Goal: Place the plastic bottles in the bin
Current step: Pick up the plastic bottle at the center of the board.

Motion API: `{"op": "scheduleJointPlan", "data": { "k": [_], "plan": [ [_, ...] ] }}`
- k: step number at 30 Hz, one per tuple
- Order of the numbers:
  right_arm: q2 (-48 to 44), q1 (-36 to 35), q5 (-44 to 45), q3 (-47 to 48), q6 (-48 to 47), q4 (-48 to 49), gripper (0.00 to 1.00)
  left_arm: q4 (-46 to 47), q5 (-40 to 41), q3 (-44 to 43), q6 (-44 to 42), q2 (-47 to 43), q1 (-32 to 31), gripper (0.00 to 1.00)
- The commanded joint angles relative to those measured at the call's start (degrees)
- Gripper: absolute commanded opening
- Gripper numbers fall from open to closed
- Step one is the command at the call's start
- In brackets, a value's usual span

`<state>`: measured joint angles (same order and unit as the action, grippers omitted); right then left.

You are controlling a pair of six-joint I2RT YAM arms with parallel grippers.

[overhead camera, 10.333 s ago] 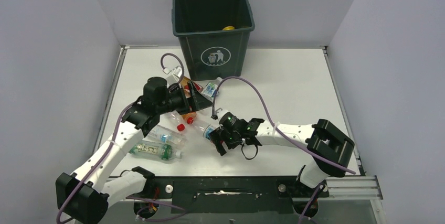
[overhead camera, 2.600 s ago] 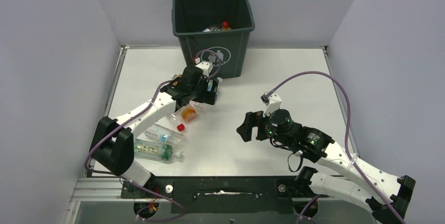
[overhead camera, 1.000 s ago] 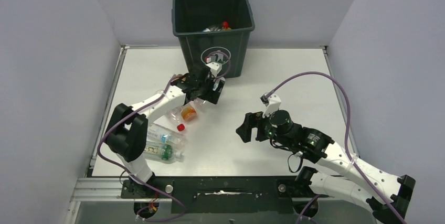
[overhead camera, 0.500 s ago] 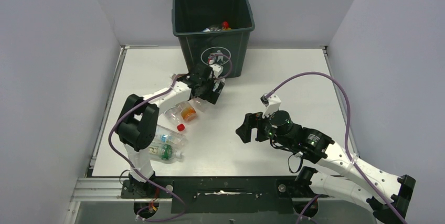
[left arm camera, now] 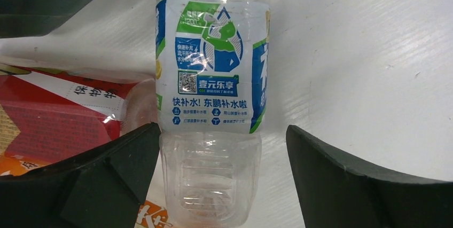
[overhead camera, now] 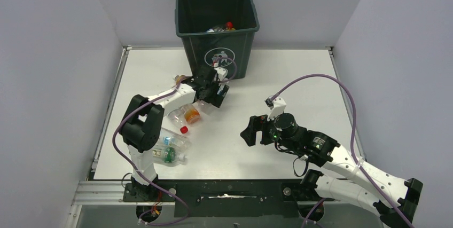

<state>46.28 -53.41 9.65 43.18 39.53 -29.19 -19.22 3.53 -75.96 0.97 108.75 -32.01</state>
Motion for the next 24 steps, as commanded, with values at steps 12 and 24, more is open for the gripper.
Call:
{"op": "scheduleJointPlan", "data": {
  "k": [12,24],
  "plan": [
    [-0.6,-0.8,1.0,-0.1,0.4,3.2,0.98,4.4,-0.4,3.1,3.0,-1.3,-1.1,0.62],
    [-1.1,-1.0,1.2,-0.4,0.8,3.3,0.98,-0.5,-1.3,2.3,4.9,-7.2,-2.4,0.47]
  ]
}}
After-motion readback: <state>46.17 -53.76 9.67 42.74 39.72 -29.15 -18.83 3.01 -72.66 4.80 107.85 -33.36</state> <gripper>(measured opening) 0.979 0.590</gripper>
